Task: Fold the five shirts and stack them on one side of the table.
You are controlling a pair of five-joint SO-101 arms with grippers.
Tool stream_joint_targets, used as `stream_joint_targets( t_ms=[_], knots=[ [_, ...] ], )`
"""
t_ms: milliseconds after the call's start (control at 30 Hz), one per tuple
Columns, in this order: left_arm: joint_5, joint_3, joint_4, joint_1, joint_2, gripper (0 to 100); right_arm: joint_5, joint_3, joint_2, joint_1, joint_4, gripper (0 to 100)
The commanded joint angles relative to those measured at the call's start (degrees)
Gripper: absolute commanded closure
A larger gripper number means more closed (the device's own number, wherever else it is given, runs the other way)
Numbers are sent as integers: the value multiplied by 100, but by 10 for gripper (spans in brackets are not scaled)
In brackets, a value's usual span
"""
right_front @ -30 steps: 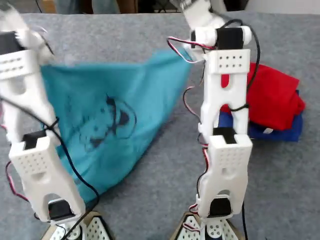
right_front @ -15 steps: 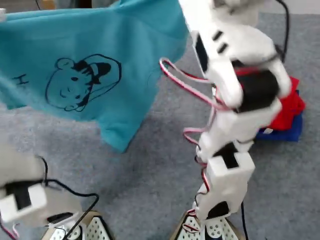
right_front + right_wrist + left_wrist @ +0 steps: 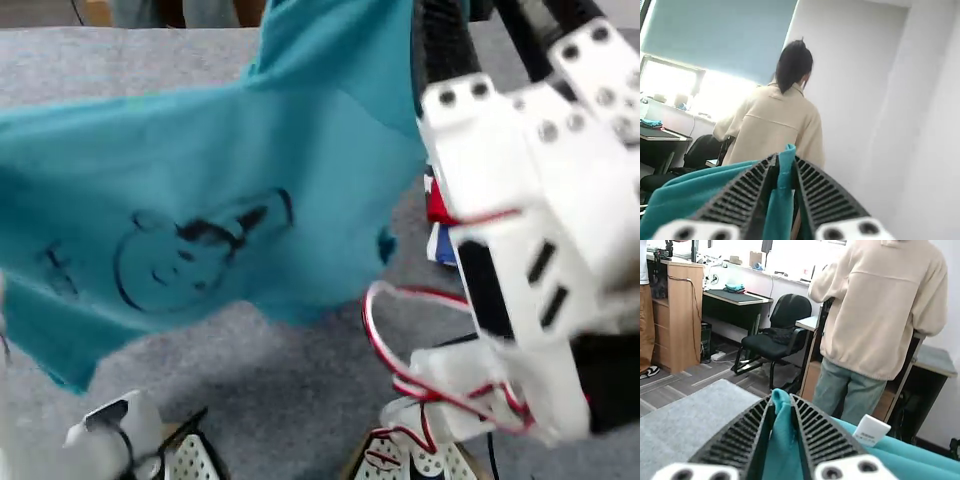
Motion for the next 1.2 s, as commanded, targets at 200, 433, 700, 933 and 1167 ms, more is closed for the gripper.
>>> stream_joint_targets(
  t_ms=[200, 433, 700, 933, 1167],
  knots=[
    [-167, 3758, -589, -57, -2145, 971, 1292, 505, -154, -1046, -598, 985],
    [-510, 5596, -1380, -57, -3332, 971, 1714, 708, -136, -1415, -448, 985],
    [-510, 8004, -3613, -31, -3516, 971, 1741, 1429, 488, -949, 18, 985],
    [-519, 10484, -8870, -57, -2620, 970, 1749, 2273, 2149, 220, -1925, 985],
    [-519, 9543, -9653, 110, -1029, 970, 1741, 2070, 4057, 624, -4993, 985]
  ],
)
